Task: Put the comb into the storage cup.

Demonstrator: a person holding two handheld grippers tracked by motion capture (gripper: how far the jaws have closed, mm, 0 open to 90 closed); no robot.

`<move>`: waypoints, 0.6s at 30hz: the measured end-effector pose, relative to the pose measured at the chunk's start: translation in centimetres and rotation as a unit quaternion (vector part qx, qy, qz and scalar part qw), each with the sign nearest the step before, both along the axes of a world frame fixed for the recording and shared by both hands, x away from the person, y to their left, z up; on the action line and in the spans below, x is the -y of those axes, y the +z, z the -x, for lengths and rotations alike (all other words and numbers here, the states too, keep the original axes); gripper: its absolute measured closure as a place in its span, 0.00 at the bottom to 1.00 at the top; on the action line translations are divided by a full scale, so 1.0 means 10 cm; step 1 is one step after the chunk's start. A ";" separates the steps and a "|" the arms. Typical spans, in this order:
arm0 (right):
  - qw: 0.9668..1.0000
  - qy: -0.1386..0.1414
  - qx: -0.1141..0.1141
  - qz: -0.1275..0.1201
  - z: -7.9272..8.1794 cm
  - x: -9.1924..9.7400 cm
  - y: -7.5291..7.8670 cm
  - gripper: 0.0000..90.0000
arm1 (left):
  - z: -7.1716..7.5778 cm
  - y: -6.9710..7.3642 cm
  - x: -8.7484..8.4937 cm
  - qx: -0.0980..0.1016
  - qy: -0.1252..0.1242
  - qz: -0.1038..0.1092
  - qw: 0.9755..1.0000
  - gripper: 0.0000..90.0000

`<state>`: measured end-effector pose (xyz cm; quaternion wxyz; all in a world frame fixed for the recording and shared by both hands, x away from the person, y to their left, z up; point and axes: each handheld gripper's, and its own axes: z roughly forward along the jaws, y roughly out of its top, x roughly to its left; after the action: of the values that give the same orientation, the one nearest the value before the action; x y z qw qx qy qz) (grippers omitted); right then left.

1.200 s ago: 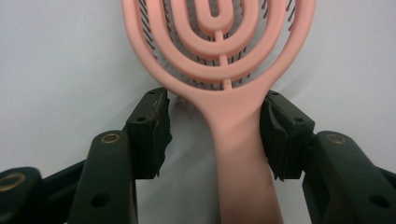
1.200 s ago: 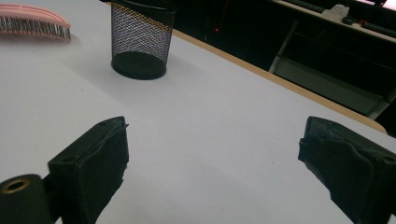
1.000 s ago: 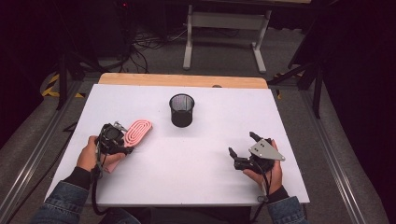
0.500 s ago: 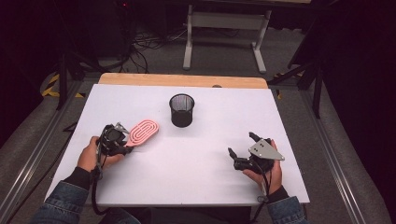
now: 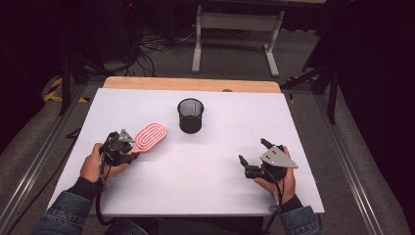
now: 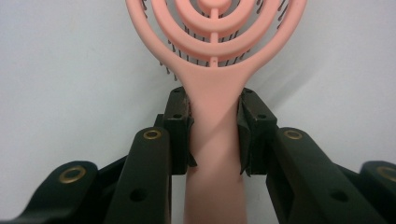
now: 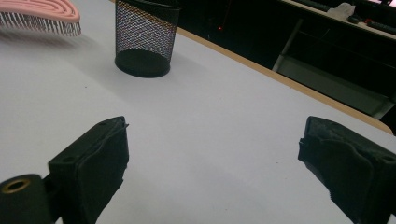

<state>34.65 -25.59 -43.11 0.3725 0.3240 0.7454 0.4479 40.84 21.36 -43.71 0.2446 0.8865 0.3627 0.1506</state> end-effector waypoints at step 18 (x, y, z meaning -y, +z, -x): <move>0.999 -0.027 0.014 -0.016 0.00 0.05 0.01 0.10 | 0.05 -0.03 0.02 0.039 0.012 -0.002 0.999 0.77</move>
<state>34.67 -26.11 -43.03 0.3894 0.3440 0.7240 0.4537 40.38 21.12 -44.01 0.2549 0.8760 0.3632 0.1888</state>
